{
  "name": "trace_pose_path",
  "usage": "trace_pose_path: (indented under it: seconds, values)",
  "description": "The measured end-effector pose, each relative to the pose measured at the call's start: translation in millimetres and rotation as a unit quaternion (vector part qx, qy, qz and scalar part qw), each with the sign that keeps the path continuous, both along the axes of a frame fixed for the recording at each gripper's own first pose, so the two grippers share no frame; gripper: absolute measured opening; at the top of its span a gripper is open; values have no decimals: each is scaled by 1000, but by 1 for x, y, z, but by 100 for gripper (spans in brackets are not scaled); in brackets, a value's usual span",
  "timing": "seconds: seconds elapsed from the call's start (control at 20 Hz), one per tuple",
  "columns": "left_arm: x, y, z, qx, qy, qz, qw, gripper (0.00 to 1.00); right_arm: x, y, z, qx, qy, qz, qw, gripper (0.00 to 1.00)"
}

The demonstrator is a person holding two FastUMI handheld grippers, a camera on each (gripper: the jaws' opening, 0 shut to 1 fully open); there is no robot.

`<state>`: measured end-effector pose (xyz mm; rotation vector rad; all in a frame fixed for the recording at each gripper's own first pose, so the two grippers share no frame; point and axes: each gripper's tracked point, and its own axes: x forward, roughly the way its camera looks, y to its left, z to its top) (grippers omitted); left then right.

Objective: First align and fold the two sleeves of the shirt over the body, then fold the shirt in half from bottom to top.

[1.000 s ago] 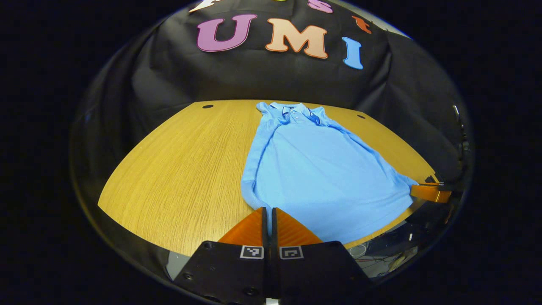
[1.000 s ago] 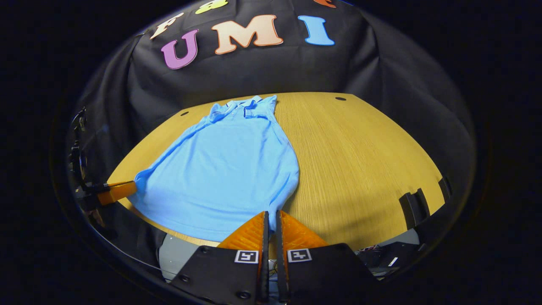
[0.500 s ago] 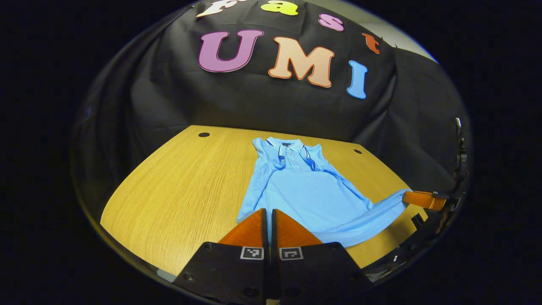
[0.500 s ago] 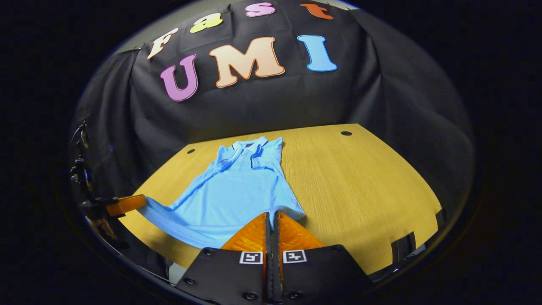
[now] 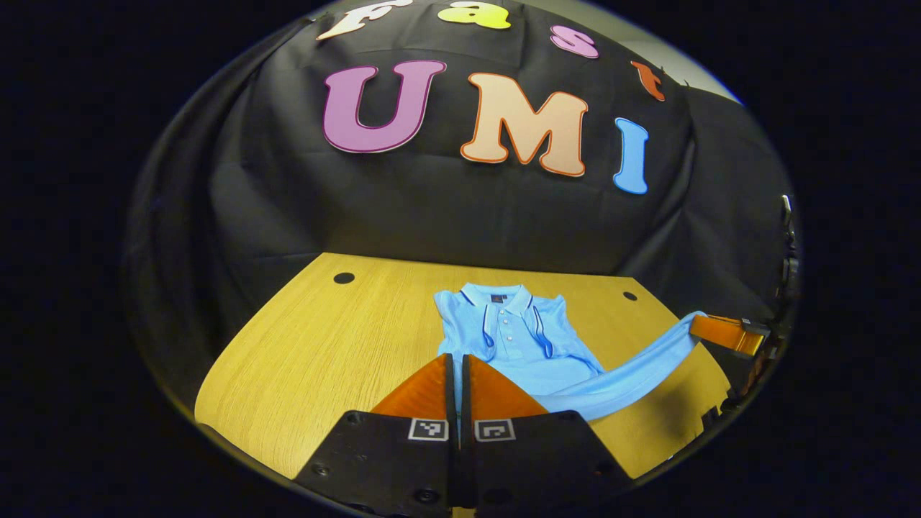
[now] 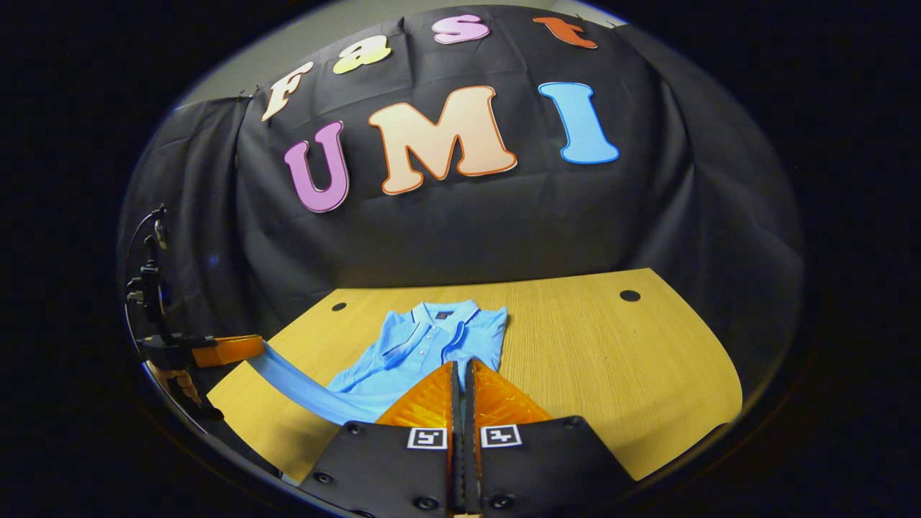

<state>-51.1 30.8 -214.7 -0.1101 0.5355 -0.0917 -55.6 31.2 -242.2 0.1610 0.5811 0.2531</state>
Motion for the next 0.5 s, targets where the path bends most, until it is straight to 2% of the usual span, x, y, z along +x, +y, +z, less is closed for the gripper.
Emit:
trace_pose_path:
  seconds: [0.3,0.5]
  values:
    - [80,4,7,19,-18,7,1000,0,80,1,-10,2,-12,5,1000,3]
    - [129,9,-12,24,-7,19,1000,0,123,10,-31,-5,-12,15,1000,2]
